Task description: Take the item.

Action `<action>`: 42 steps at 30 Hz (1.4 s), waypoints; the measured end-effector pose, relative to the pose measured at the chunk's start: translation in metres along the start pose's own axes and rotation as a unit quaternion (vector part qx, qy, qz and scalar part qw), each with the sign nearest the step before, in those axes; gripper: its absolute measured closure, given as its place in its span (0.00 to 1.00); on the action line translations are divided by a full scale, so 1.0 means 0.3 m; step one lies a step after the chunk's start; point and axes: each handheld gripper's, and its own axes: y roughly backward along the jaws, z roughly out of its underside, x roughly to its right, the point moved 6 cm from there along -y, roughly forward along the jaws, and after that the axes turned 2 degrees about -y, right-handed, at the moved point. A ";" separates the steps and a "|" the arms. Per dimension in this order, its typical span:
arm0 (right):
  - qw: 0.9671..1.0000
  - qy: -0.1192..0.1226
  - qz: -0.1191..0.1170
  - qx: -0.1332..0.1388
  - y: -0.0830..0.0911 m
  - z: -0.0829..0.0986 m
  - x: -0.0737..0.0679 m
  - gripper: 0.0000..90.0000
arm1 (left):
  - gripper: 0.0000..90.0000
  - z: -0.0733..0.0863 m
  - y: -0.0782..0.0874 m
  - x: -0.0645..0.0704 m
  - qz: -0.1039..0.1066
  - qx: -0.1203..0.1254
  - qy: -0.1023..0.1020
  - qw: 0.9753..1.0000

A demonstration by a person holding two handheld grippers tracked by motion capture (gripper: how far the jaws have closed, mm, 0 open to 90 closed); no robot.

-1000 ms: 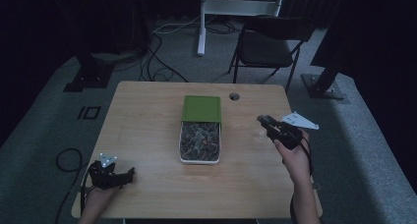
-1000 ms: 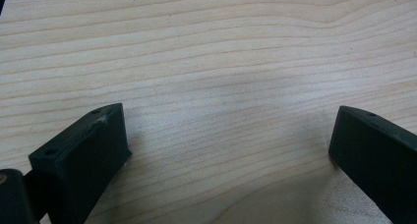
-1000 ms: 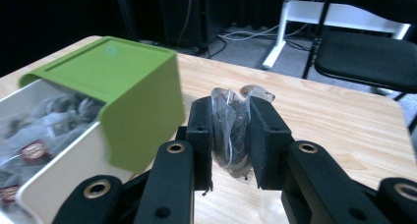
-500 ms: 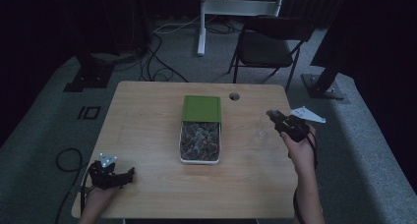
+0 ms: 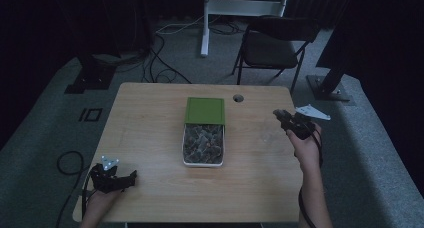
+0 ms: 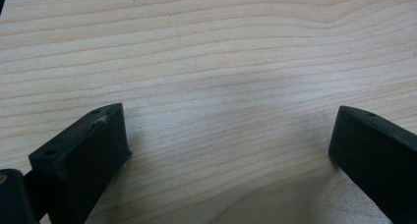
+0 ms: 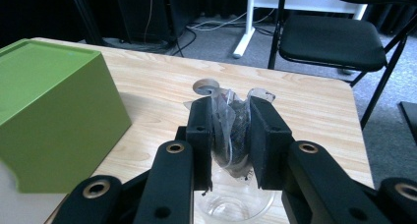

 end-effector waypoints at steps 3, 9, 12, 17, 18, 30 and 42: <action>1.000 -0.001 -0.002 -0.001 -0.003 -0.007 0.001 0.81 | 0.02 0.000 0.000 0.000 0.000 0.000 0.000 1.000; 1.000 -0.002 -0.001 -0.006 -0.017 -0.006 0.004 0.81 | 0.02 0.000 0.000 0.000 0.000 0.000 0.000 1.000; 1.000 -0.006 -0.002 -0.009 -0.025 0.001 0.004 0.81 | 0.02 0.000 0.000 0.000 0.000 0.000 0.000 1.000; 1.000 -0.011 -0.003 -0.017 -0.042 0.021 0.006 0.81 | 0.02 0.000 0.000 0.000 0.000 0.000 0.000 1.000; 1.000 -0.011 -0.003 -0.019 -0.046 0.025 0.007 0.81 | 0.02 0.000 0.000 0.000 0.000 0.000 0.000 1.000; 0.999 -0.023 -0.015 -0.040 -0.073 0.058 0.010 0.72 | 0.02 0.000 0.000 0.000 0.000 0.000 0.000 1.000; 0.999 -0.006 -0.035 -0.023 -0.007 0.009 -0.023 0.65 | 0.02 0.000 0.000 0.000 0.000 0.000 0.000 1.000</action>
